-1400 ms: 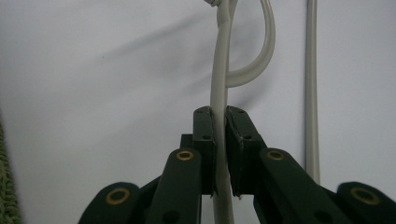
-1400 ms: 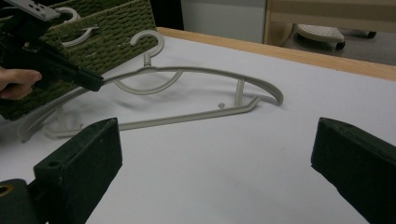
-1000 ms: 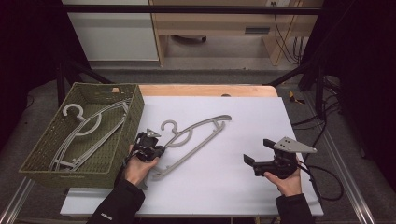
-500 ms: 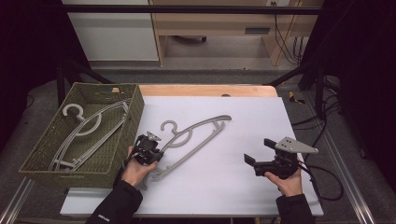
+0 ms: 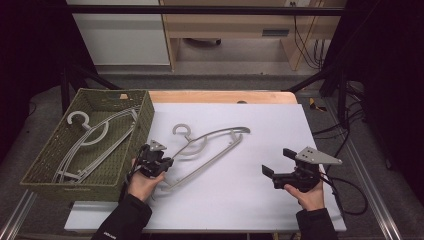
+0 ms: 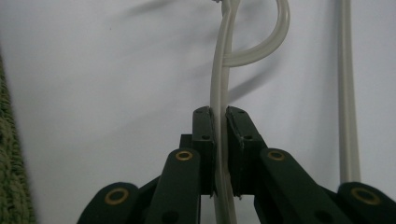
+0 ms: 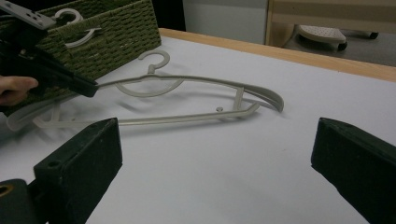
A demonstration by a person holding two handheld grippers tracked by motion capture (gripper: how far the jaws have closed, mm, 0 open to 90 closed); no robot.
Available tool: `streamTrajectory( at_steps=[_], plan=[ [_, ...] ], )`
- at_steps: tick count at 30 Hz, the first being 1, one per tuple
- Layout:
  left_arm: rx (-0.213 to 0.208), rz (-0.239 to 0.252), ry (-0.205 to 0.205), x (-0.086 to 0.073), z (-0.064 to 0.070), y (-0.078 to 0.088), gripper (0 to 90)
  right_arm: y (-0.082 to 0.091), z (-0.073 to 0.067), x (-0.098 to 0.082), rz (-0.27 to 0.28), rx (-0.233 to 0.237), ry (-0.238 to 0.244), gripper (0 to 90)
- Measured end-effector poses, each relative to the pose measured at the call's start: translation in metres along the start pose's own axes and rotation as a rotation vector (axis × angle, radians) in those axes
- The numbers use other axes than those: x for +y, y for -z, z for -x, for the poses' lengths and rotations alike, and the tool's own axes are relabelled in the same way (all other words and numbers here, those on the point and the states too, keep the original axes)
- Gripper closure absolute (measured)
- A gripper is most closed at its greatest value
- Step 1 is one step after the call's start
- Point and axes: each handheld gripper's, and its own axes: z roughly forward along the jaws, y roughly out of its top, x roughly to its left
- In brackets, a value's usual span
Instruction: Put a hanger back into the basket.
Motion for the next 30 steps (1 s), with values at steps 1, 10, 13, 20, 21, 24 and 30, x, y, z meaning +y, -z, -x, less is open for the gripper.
streamTrajectory(
  at_steps=[1, 10, 13, 20, 21, 24, 30],
  plan=[
    [-0.002, 0.006, -0.004, 0.000, 0.000, 0.002, 82.5, 0.000, 0.000, 0.000, 0.001, 0.000, 0.003, 2.1],
    [-0.020, 0.108, 0.008, 0.004, 0.002, 0.023, 82.8, 0.002, 0.000, 0.001, 0.007, 0.001, -0.002, 2.2],
    [-0.023, 0.080, 0.013, 0.003, 0.000, 0.018, 82.8, 0.000, 0.000, 0.000, 0.004, -0.002, -0.005, 2.2],
    [-0.001, -0.009, -0.009, -0.004, 0.001, -0.010, 82.4, -0.002, -0.001, -0.001, -0.009, 0.000, 0.006, 2.2],
    [0.002, -0.012, -0.010, -0.005, 0.002, -0.013, 82.4, -0.002, 0.000, -0.001, -0.008, 0.000, 0.004, 2.2],
    [0.010, -0.046, -0.025, -0.007, 0.003, -0.021, 82.2, -0.002, 0.000, -0.001, -0.006, 0.001, 0.002, 2.2],
    [0.032, -0.062, -0.042, -0.008, 0.004, -0.018, 75.7, -0.002, -0.001, -0.001, -0.006, 0.005, -0.002, 2.2]
  ],
)
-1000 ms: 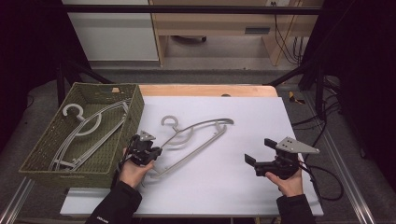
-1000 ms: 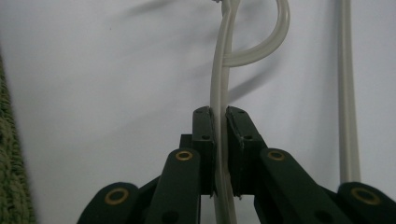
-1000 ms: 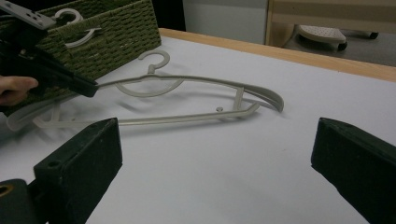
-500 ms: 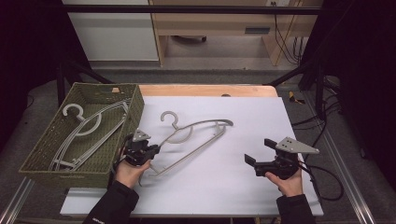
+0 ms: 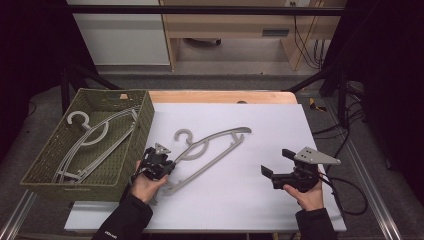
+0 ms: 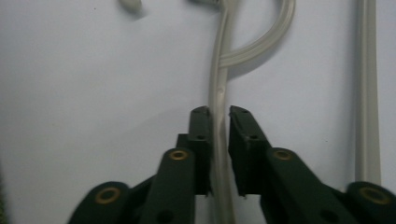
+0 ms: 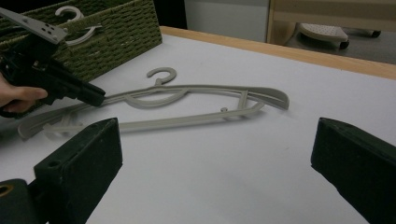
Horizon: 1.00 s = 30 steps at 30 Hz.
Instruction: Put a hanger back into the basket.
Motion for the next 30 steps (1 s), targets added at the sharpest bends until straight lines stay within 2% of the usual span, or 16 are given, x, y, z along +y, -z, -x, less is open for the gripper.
streamTrajectory(
  at_steps=[1, 3, 4, 9, 12, 15, 18, 21, 25, 27, 28, 30],
  plan=[
    [0.001, -0.007, -0.011, 0.000, 0.000, 0.005, 73.3, 0.000, 0.000, 0.000, 0.000, -0.001, 0.004, 2.2],
    [-0.002, -0.002, -0.003, -0.002, 0.000, 0.012, 69.9, 0.001, 0.001, 0.000, 0.004, -0.004, 0.002, 2.2],
    [0.002, -0.015, -0.007, -0.003, 0.001, 0.013, 69.0, 0.002, 0.001, 0.000, 0.000, -0.001, 0.008, 2.2],
    [0.008, -0.084, -0.013, -0.013, 0.001, 0.009, 67.6, 0.002, 0.001, 0.001, 0.007, 0.001, 0.002, 2.2],
    [0.013, -0.083, -0.006, -0.014, 0.002, 0.008, 68.5, 0.003, 0.001, 0.001, 0.008, -0.005, 0.004, 2.2],
    [0.027, -0.109, -0.008, -0.011, 0.006, 0.008, 70.6, 0.004, 0.001, 0.001, 0.013, -0.007, -0.005, 2.2],
    [0.036, -0.133, 0.000, -0.009, 0.010, 0.007, 77.6, 0.005, 0.001, 0.002, 0.016, -0.005, -0.003, 2.2],
    [0.046, -0.133, 0.008, -0.008, 0.011, 0.007, 80.9, 0.006, 0.000, 0.003, 0.019, -0.001, 0.001, 2.2],
    [0.033, -0.117, 0.009, -0.010, 0.009, 0.008, 82.2, 0.005, -0.001, 0.003, 0.015, -0.005, 0.008, 2.2],
    [0.009, -0.088, 0.036, -0.013, 0.005, 0.009, 82.3, 0.004, 0.000, 0.002, 0.013, -0.006, 0.000, 2.2],
    [-0.028, -0.074, 0.064, -0.014, 0.002, 0.010, 82.3, 0.004, -0.001, 0.002, 0.011, -0.004, -0.001, 2.2],
    [-0.041, -0.048, 0.072, -0.013, 0.000, 0.015, 82.3, 0.004, 0.000, 0.002, 0.013, -0.005, 0.001, 2.2]
  ],
)
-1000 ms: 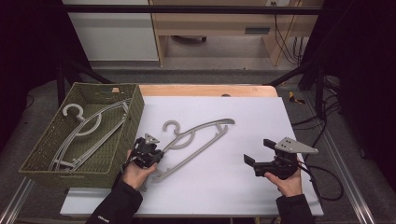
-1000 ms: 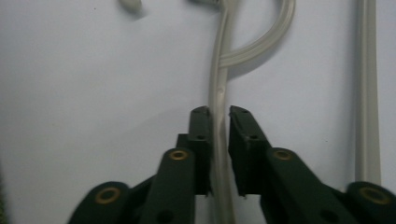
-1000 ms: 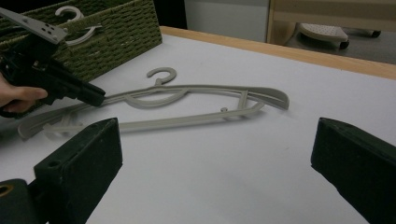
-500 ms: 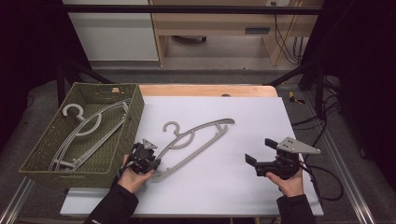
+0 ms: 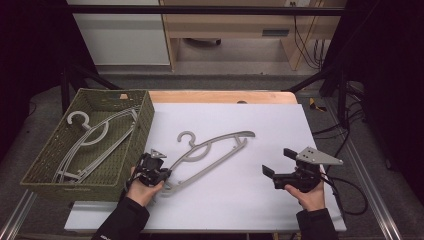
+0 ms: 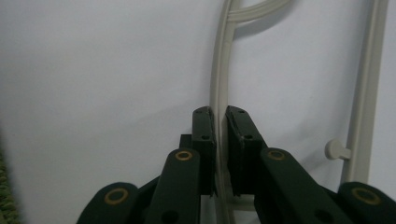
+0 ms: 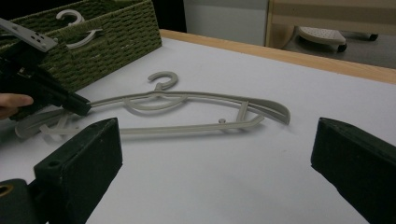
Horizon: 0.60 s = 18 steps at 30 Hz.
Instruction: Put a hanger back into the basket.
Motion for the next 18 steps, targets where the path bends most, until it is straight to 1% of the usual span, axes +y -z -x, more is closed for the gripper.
streamTrajectory(
  at_steps=[1, 3, 5, 6, 7, 9, 11, 12, 13, 14, 16, 17, 18],
  plan=[
    [-0.009, 0.014, 0.001, 0.001, 0.000, 0.004, 82.4, 0.000, 0.000, 0.000, 0.000, -0.001, 0.000, 2.2],
    [-0.011, 0.043, 0.003, 0.002, 0.000, 0.010, 82.4, 0.000, 0.000, 0.000, 0.001, -0.002, 0.000, 2.2],
    [-0.015, 0.057, -0.001, 0.002, 0.000, 0.015, 82.5, 0.000, 0.000, 0.000, 0.000, -0.001, 0.001, 2.2],
    [-0.014, 0.076, -0.003, 0.003, 0.000, 0.017, 82.5, 0.000, 0.000, 0.000, 0.002, -0.001, 0.000, 2.2],
    [-0.017, 0.082, -0.004, 0.003, 0.000, 0.019, 82.5, 0.000, 0.000, 0.000, 0.003, 0.000, -0.001, 2.2],
    [-0.015, 0.114, -0.005, 0.003, 0.001, 0.024, 82.5, 0.001, 0.000, 0.000, 0.003, -0.001, 0.001, 2.2],
    [-0.022, 0.148, -0.003, 0.004, 0.002, 0.029, 82.5, 0.001, 0.000, 0.000, 0.003, -0.003, 0.001, 2.2],
    [-0.029, 0.154, -0.003, 0.005, 0.002, 0.031, 82.5, 0.001, 0.000, 0.000, 0.003, -0.003, 0.002, 2.2],
    [-0.031, 0.174, -0.003, 0.005, 0.002, 0.034, 82.5, 0.001, 0.000, 0.000, 0.003, -0.003, 0.002, 2.2],
    [-0.041, 0.178, 0.000, 0.006, 0.001, 0.037, 82.5, 0.002, 0.001, 0.000, 0.000, 0.001, 0.008, 2.2],
    [-0.048, 0.204, 0.006, 0.006, 0.000, 0.041, 82.5, 0.002, 0.001, 0.000, 0.002, 0.002, 0.010, 2.2],
    [-0.054, 0.200, 0.008, 0.007, -0.001, 0.044, 82.5, 0.002, 0.001, 0.000, 0.002, 0.003, 0.010, 2.2],
    [-0.057, 0.213, 0.010, 0.007, -0.002, 0.046, 82.5, 0.002, 0.001, 0.000, 0.001, 0.002, 0.010, 2.2]
  ],
)
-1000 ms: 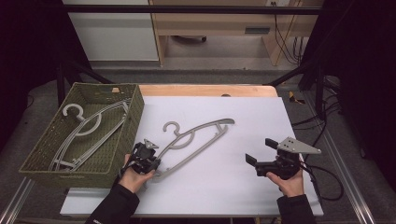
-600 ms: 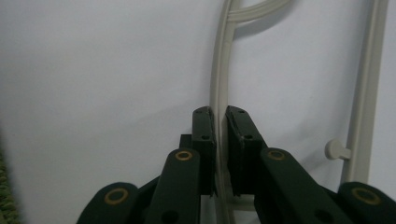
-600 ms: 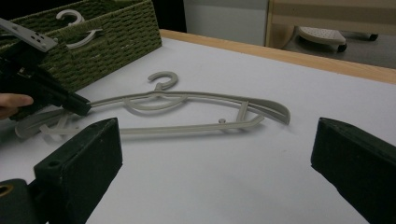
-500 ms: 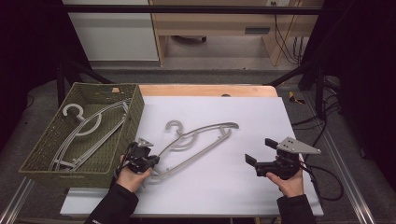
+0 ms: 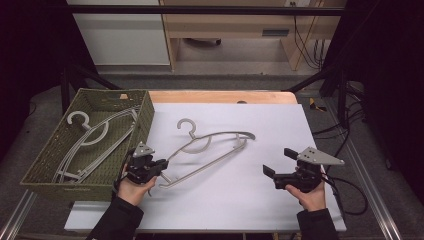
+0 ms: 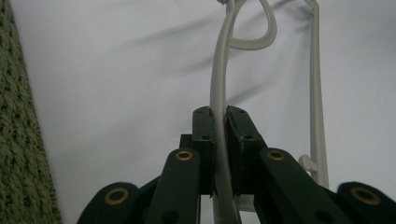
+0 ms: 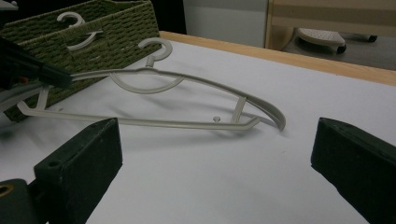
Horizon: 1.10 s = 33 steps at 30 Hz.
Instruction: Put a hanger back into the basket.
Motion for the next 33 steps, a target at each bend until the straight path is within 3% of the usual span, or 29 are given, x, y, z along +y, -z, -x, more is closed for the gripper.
streamTrajectory(
  at_steps=[3, 12, 18, 19, 21, 25, 27, 29, 32, 33],
  plan=[
    [0.000, -0.011, -0.005, -0.001, 0.001, -0.003, 82.5, -0.001, -0.001, 0.000, 0.004, -0.005, -0.011, 2.2],
    [0.025, -0.180, -0.058, -0.011, 0.005, -0.039, 82.1, -0.002, -0.001, 0.000, -0.003, 0.000, -0.011, 2.2],
    [0.066, -0.232, -0.118, -0.016, 0.008, -0.052, 81.8, -0.002, -0.001, -0.001, -0.010, 0.001, 0.003, 2.2],
    [0.076, -0.246, -0.146, -0.016, 0.009, -0.055, 81.6, -0.002, -0.001, -0.001, -0.009, 0.004, -0.001, 2.2],
    [0.103, -0.240, -0.183, -0.016, 0.011, -0.055, 80.8, -0.002, -0.001, 0.000, -0.003, -0.001, -0.001, 2.2],
    [0.110, -0.252, -0.233, -0.012, 0.013, -0.057, 74.2, -0.001, 0.000, 0.000, 0.002, -0.003, 0.000, 2.2],
    [0.097, -0.270, -0.228, -0.010, 0.013, -0.059, 73.8, 0.000, 0.000, 0.001, -0.001, 0.001, 0.005, 2.2],
    [0.102, -0.273, -0.259, -0.009, 0.015, -0.061, 75.0, -0.001, 0.000, 0.001, 0.001, -0.004, -0.002, 2.2],
    [0.103, -0.289, -0.260, -0.006, 0.015, -0.063, 75.8, 0.000, 0.000, 0.001, 0.000, 0.001, 0.003, 2.2],
    [0.088, -0.291, -0.242, -0.005, 0.014, -0.065, 77.1, 0.000, 0.000, 0.001, 0.000, 0.000, 0.003, 2.2]
  ],
)
